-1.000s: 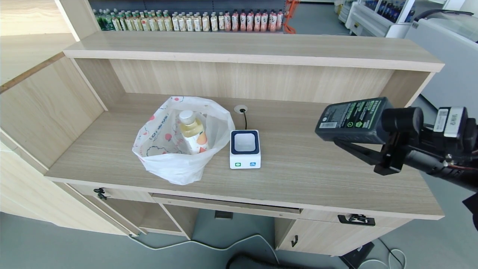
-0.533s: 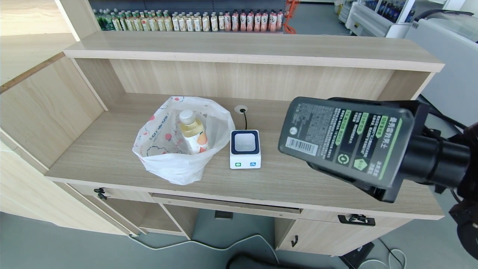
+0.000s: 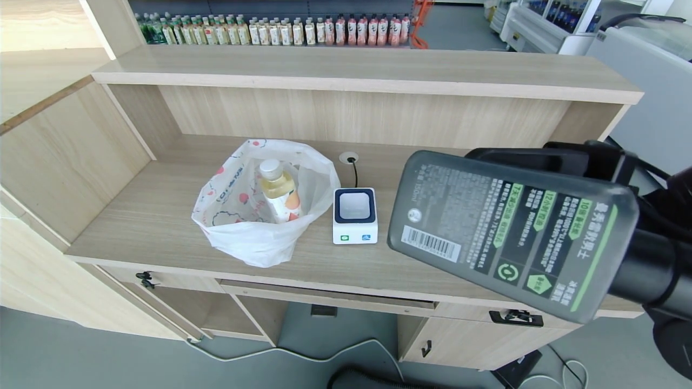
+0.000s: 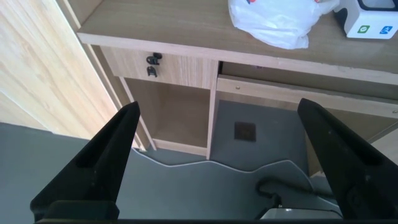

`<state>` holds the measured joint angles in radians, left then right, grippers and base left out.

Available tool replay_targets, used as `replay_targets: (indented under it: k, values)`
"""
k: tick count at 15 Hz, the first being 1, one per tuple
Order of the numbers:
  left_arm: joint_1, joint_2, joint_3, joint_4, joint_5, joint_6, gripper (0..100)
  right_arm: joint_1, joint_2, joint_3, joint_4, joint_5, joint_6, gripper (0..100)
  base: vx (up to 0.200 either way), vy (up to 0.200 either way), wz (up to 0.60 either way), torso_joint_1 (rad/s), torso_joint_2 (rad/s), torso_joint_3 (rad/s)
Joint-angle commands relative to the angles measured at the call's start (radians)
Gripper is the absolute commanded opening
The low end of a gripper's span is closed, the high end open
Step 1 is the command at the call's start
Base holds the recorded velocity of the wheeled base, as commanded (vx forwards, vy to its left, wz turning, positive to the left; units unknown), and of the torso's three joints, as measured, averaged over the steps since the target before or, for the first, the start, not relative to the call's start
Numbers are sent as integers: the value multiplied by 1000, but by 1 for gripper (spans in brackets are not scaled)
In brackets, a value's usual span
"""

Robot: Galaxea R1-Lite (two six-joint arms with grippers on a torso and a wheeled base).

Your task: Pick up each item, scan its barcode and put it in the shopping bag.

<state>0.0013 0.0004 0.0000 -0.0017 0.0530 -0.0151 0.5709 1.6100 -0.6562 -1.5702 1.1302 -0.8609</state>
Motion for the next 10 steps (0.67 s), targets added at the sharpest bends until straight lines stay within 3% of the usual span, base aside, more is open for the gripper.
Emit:
replay_targets:
  k: [1, 10]
  values:
    - [0, 0, 0, -1, 1, 0, 100, 14, -28, 0, -1, -1, 2, 0, 0, 0, 0, 0, 0, 0]
    - [0, 0, 0, -1, -1, 0, 100, 21, -151, 125, -1, -3, 3, 0, 0, 0, 0, 0, 0, 0]
